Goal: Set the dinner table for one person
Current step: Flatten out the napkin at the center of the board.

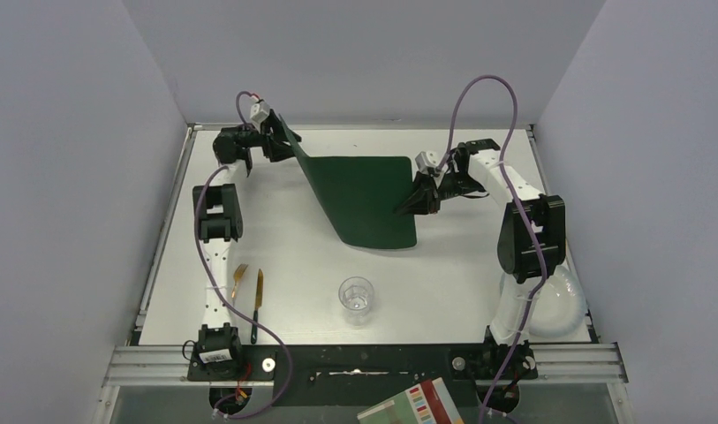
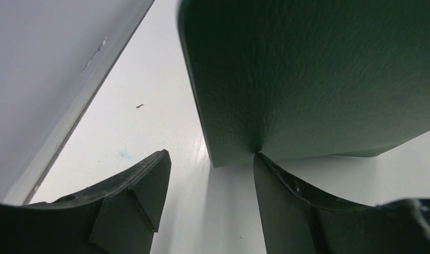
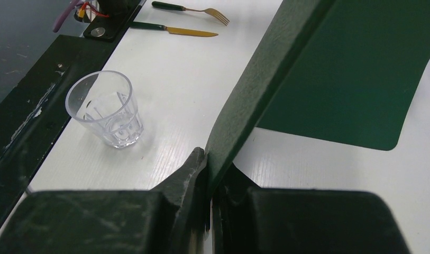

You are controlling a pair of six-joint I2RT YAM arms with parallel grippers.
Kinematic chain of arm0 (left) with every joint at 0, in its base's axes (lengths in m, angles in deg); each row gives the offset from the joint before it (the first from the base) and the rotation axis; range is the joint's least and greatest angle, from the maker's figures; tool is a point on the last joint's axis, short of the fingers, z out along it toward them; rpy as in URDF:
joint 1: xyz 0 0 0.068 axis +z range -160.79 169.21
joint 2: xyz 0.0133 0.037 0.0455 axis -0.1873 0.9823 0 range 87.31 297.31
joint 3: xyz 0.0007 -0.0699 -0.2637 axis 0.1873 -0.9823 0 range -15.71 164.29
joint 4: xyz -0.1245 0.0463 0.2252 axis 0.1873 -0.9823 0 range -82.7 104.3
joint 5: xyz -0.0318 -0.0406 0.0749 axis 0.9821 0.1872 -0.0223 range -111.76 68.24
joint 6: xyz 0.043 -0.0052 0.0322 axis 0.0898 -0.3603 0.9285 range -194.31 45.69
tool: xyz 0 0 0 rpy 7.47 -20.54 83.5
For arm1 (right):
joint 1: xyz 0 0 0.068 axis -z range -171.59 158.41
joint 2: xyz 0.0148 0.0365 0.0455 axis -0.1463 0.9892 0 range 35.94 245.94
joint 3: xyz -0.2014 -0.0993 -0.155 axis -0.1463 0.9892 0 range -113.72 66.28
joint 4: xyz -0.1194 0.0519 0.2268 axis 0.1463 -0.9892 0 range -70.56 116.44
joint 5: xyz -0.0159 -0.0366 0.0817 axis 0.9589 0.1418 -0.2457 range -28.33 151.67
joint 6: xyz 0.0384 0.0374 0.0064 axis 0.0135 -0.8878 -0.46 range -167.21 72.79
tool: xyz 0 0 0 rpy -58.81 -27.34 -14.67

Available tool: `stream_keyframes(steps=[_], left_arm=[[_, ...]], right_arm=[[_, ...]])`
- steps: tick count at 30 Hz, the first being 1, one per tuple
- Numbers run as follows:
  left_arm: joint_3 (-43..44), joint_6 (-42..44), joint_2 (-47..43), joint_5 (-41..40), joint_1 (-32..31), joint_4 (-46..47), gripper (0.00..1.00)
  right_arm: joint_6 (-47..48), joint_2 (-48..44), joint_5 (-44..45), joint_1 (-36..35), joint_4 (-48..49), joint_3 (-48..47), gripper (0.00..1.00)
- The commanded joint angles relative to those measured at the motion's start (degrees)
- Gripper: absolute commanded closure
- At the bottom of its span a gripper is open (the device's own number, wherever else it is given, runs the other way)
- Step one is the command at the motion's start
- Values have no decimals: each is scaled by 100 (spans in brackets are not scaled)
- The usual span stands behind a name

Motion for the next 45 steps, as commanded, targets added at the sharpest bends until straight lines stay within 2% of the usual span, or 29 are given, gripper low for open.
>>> stream_keyframes(steps=[1,4,8,11,15,16,17,18,19,20,24,28,34,45], left_arm=[[-386,253,-408,437,-185,1520,50],[-967,375,-766,435,-210,1528,64],[-2129,845,-1469,446,-163,1520,71],[-2778,1181,-1867,444,-128,1528,100],[-3189,1352,-2122,456,-90,1548,100],[-3132,1286,-2110,453,-70,1562,93],[-3055,1164,-2076,428,-37,1563,59],[-3011,1135,-2059,389,18,1564,37],[-2997,1158,-2064,351,68,1555,30],[-2990,1190,-2079,321,105,1533,28],[-3206,1193,-2336,107,88,1518,28],[-3886,1690,-2798,116,-39,1520,30],[-4207,1833,-3035,174,-70,1526,33],[-4147,2080,-2664,321,-67,1575,43]], right_arm=[[64,-11,-297,-50,-44,-256,100],[159,-13,-203,-46,-44,-248,100],[225,-29,-180,12,-44,-243,100],[263,-22,-213,52,-52,-272,100],[290,-36,-249,62,-53,-317,100],[289,-53,-258,62,-53,-317,100],[293,-67,-263,62,-53,-327,100],[297,-80,-269,59,-53,-326,100],[285,-101,-271,62,-53,-326,100],[284,-115,-271,64,-53,-326,100],[256,-157,-311,94,-52,-362,100],[61,-254,-306,95,-53,-555,100],[-257,-589,-521,79,-53,-725,100],[-880,-1590,-709,35,-53,-550,100]])
